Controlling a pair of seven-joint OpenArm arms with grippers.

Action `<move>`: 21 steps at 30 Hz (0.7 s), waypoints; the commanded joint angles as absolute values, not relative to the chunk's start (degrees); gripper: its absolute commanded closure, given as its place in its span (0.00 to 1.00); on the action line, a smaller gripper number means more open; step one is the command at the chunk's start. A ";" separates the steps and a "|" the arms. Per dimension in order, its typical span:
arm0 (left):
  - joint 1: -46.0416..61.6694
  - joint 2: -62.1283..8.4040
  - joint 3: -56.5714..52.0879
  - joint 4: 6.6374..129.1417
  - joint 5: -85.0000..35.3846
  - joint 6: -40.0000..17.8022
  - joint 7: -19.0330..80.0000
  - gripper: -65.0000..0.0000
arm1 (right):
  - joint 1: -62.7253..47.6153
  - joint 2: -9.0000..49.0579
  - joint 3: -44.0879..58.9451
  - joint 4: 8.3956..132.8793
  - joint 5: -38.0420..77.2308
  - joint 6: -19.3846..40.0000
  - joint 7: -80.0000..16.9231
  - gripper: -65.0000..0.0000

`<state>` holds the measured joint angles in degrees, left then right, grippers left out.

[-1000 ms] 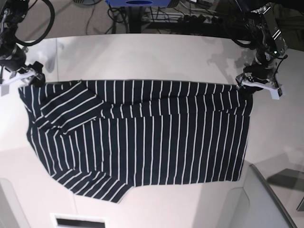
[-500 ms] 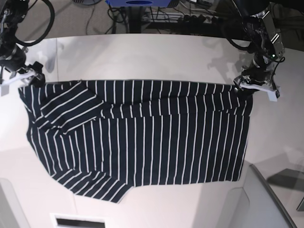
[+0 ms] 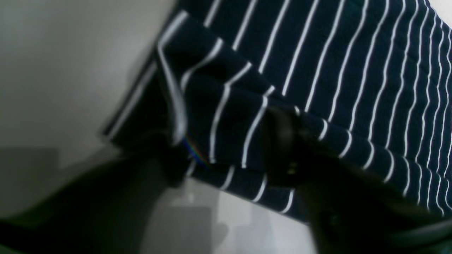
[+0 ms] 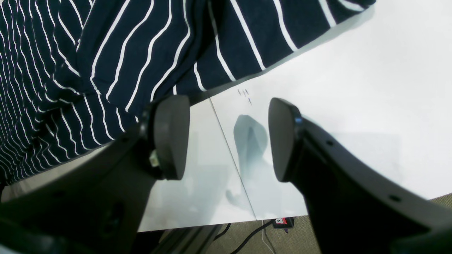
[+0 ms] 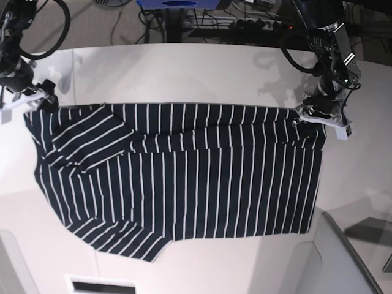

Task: Layout the t-shirt on the table in an organized manner, then fold the t-shirt properly

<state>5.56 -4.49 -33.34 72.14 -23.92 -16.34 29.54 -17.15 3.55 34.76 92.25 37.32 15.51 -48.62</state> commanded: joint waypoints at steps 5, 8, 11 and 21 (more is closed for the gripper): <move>4.09 -5.32 -33.80 73.01 -24.40 -16.48 28.62 0.96 | -16.84 4.26 35.03 92.97 38.20 15.87 -47.69 0.49; 3.65 -5.32 -33.80 73.01 -24.40 -16.48 28.62 1.00 | -16.84 4.26 35.03 92.97 38.20 15.87 -47.69 0.49; 1.89 -5.32 -33.63 72.84 -24.40 -16.48 28.62 1.00 | -16.75 4.26 35.03 92.35 38.20 15.87 -47.69 0.49; -6.64 -5.76 -33.63 63.87 -24.31 -16.48 28.70 1.00 | -16.04 4.35 34.95 89.10 38.20 15.87 -47.69 0.49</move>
<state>-5.54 -5.10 -33.63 62.85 -23.66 -16.29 29.76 -16.51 3.60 34.76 88.05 37.32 15.49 -48.45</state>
